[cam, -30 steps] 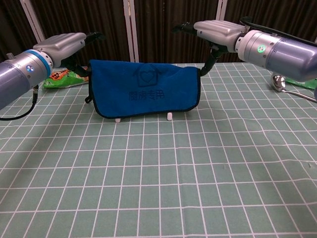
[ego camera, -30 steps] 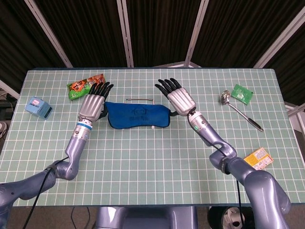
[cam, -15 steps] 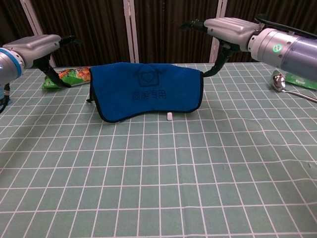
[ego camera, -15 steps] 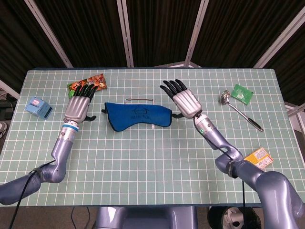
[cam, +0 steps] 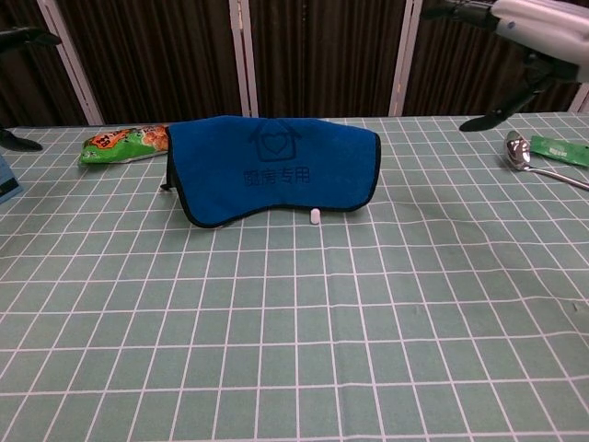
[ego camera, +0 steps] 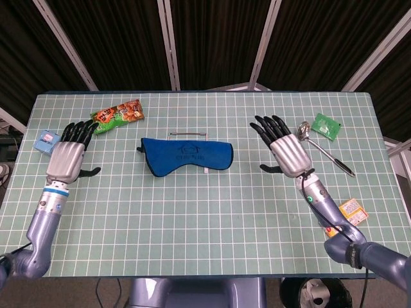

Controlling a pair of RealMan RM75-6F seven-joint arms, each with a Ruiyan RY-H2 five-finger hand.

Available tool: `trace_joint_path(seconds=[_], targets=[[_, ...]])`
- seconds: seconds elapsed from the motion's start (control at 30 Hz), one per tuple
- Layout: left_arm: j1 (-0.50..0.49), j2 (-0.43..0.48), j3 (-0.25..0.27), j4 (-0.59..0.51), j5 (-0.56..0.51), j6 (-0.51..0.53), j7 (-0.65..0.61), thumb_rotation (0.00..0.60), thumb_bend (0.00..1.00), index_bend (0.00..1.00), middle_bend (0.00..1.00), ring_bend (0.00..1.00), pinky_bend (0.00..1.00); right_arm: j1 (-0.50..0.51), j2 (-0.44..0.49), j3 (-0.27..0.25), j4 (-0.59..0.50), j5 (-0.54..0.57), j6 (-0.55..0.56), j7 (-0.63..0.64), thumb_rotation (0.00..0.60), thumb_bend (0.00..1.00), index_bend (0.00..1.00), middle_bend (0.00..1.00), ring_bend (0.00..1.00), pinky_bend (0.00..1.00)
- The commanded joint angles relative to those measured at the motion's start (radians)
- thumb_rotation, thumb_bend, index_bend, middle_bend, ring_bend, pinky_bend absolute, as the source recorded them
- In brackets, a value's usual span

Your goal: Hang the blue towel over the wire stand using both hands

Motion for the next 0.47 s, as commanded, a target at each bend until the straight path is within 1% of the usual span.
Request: trace_joint_path(seconds=[0.03, 0.13, 0.2, 0.27, 0.37, 0.47], targets=[[0.112, 0.099, 0.071, -0.129, 0.072, 0.12, 0.006, 0.6, 0.11, 0.0, 0.0, 0.0, 0.0, -0.115, 0.083, -0.022, -0.145, 0.022, 0.108, -0.074, 0.6, 0.0, 0.0, 0.0, 0.0, 0.0], [0.164, 0.127, 0.108, -0.162, 0.104, 0.179, 0.02, 0.6, 0.11, 0.0, 0.0, 0.0, 0.0, -0.169, 0.107, -0.041, -0.191, 0.017, 0.162, -0.076, 0.6, 0.0, 0.0, 0.0, 0.0, 0.0], [0.22, 0.151, 0.154, -0.192, 0.149, 0.235, 0.024, 0.6, 0.11, 0.0, 0.0, 0.0, 0.0, -0.23, 0.135, -0.074, -0.237, 0.006, 0.211, -0.09, 0.6, 0.0, 0.0, 0.0, 0.0, 0.0], [0.253, 0.166, 0.183, -0.208, 0.182, 0.266, 0.02, 0.6, 0.11, 0.0, 0.0, 0.0, 0.0, -0.28, 0.156, -0.099, -0.276, 0.003, 0.247, -0.122, 0.6, 0.0, 0.0, 0.0, 0.0, 0.0], [0.292, 0.178, 0.211, -0.214, 0.222, 0.301, 0.009, 0.6, 0.11, 0.0, 0.0, 0.0, 0.0, -0.331, 0.181, -0.122, -0.336, 0.008, 0.268, -0.146, 0.6, 0.0, 0.0, 0.0, 0.0, 0.0], [0.317, 0.178, 0.224, -0.205, 0.254, 0.327, -0.004, 0.6, 0.11, 0.0, 0.0, 0.0, 0.0, -0.37, 0.205, -0.138, -0.379, 0.008, 0.283, -0.159, 0.6, 0.0, 0.0, 0.0, 0.0, 0.0]])
